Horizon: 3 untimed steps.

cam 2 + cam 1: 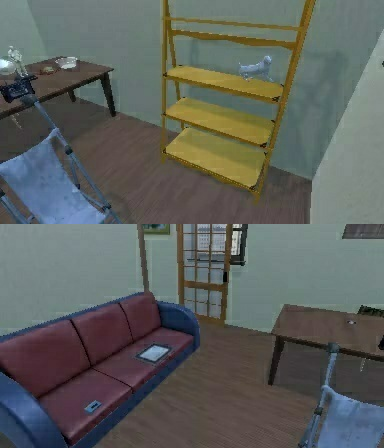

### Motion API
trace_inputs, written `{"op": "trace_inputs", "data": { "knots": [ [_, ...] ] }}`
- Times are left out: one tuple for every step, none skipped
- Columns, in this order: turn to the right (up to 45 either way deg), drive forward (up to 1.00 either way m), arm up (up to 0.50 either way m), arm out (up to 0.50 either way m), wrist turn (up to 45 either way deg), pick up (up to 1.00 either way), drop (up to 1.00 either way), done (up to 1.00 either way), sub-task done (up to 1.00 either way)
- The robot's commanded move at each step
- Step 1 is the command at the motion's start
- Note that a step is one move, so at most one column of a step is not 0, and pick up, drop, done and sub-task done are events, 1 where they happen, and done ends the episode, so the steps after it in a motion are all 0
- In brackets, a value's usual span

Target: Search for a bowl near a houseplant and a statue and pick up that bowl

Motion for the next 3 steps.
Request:
{"op": "trace_inputs", "data": {
  "knots": [
    [0.0, 0.45, 0.0, 0.0, 0.0, 0.0, 0.0, 0.0, 0.0],
    [12.0, 0.0, 0.0, 0.0, 0.0, 0.0, 0.0, 0.0, 0.0],
    [0.0, 1.0, 0.0, 0.0, 0.0, 0.0, 0.0, 0.0, 0.0]
  ]
}}
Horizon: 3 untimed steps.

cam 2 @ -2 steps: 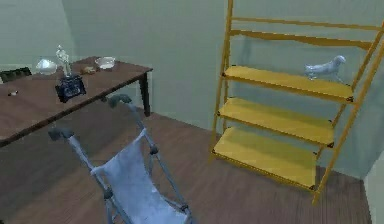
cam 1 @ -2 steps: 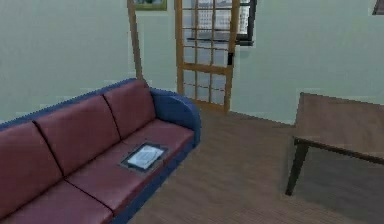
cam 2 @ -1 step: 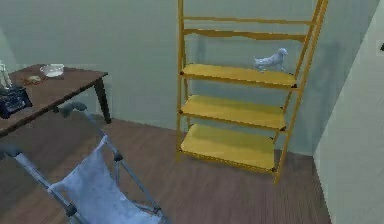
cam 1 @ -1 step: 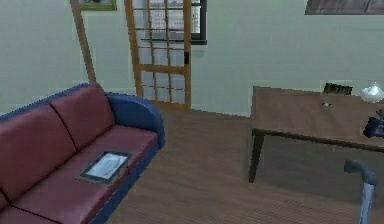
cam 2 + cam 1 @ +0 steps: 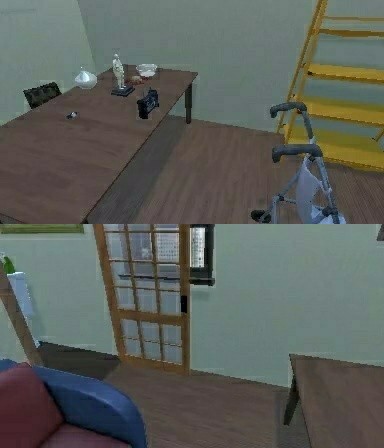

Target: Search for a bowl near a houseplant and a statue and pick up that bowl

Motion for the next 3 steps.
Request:
{"op": "trace_inputs", "data": {
  "knots": [
    [3.0, 0.0, 0.0, 0.0, 0.0, 0.0, 0.0, 0.0, 0.0],
    [0.0, 1.0, 0.0, 0.0, 0.0, 0.0, 0.0, 0.0, 0.0],
    [-18.0, 0.0, 0.0, 0.0, 0.0, 0.0, 0.0, 0.0, 0.0]
  ]
}}
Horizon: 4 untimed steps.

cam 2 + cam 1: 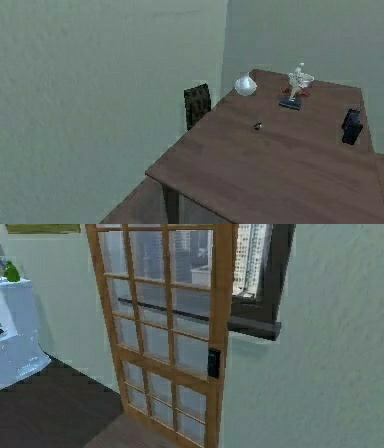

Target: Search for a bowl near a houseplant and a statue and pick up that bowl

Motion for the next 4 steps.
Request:
{"op": "trace_inputs", "data": {
  "knots": [
    [0.0, 0.05, 0.0, 0.0, 0.0, 0.0, 0.0, 0.0, 0.0],
    [45.0, 0.0, 0.0, 0.0, 0.0, 0.0, 0.0, 0.0, 0.0],
    [9.0, 0.0, 0.0, 0.0, 0.0, 0.0, 0.0, 0.0, 0.0],
    [0.0, 0.05, 0.0, 0.0, 0.0, 0.0, 0.0, 0.0, 0.0]
  ]
}}
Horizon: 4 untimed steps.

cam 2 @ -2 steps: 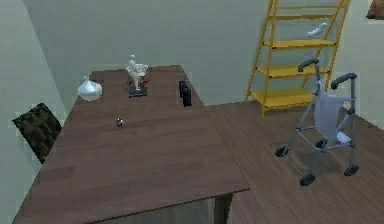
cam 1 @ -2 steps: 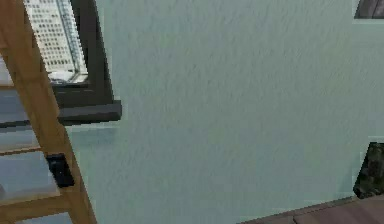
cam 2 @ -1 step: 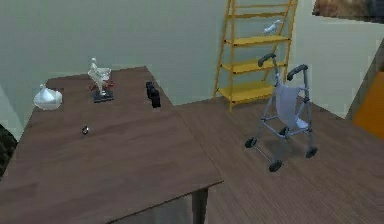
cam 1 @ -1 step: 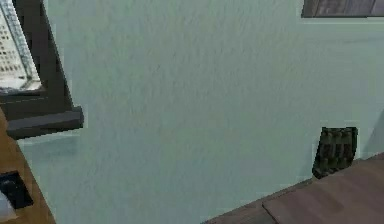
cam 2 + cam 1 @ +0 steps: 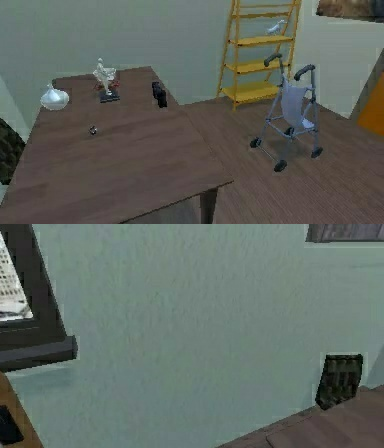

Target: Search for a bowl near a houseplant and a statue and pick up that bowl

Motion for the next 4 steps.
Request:
{"op": "trace_inputs", "data": {
  "knots": [
    [-21.0, 0.0, 0.0, 0.0, 0.0, 0.0, 0.0, 0.0, 0.0],
    [0.0, 0.15, 0.0, 0.0, 0.0, 0.0, 0.0, 0.0, 0.0],
    [-45.0, 0.0, 0.0, 0.0, 0.0, 0.0, 0.0, 0.0, 0.0],
    [-30.0, 0.0, 0.0, 0.0, 0.0, 0.0, 0.0, 0.0, 0.0]
  ]
}}
